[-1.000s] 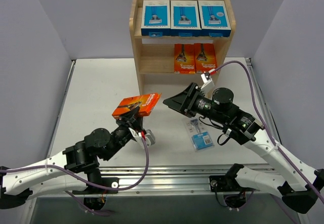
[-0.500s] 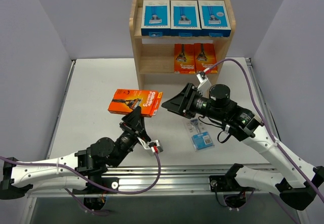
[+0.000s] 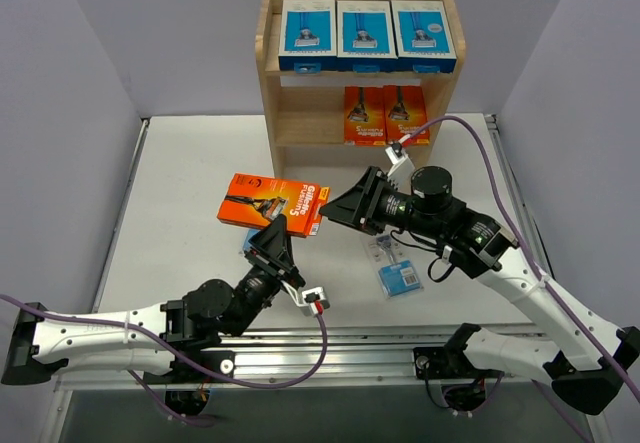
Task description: Place and organize the shaving razors onto the shelf
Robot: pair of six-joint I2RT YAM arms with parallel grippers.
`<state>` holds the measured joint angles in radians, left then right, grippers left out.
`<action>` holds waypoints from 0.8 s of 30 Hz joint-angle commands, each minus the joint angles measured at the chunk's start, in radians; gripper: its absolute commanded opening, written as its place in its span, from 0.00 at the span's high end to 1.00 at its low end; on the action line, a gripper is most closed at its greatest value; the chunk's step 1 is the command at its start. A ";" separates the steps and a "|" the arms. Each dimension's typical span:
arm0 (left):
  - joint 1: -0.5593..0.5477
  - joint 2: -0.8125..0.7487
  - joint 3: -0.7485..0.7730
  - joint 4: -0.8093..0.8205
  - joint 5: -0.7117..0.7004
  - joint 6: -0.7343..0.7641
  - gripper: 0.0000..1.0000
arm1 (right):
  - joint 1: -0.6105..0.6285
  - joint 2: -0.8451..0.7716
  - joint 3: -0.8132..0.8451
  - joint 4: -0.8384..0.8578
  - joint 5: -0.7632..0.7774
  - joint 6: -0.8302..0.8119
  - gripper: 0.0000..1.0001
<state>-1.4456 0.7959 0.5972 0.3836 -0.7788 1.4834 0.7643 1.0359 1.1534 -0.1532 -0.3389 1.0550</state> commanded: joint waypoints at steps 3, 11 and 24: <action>-0.021 -0.015 -0.004 0.107 0.006 0.041 0.98 | -0.006 0.021 -0.017 0.055 -0.051 -0.016 0.68; -0.041 -0.015 -0.025 0.106 0.023 0.052 0.98 | -0.006 0.047 -0.014 0.058 -0.081 -0.033 0.76; -0.047 -0.047 -0.043 0.104 0.078 0.057 0.98 | -0.006 0.059 -0.058 0.104 -0.199 -0.059 0.83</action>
<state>-1.4780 0.7666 0.5480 0.4133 -0.7666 1.5249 0.7586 1.0874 1.1198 -0.0902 -0.4644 1.0199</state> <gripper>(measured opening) 0.366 0.175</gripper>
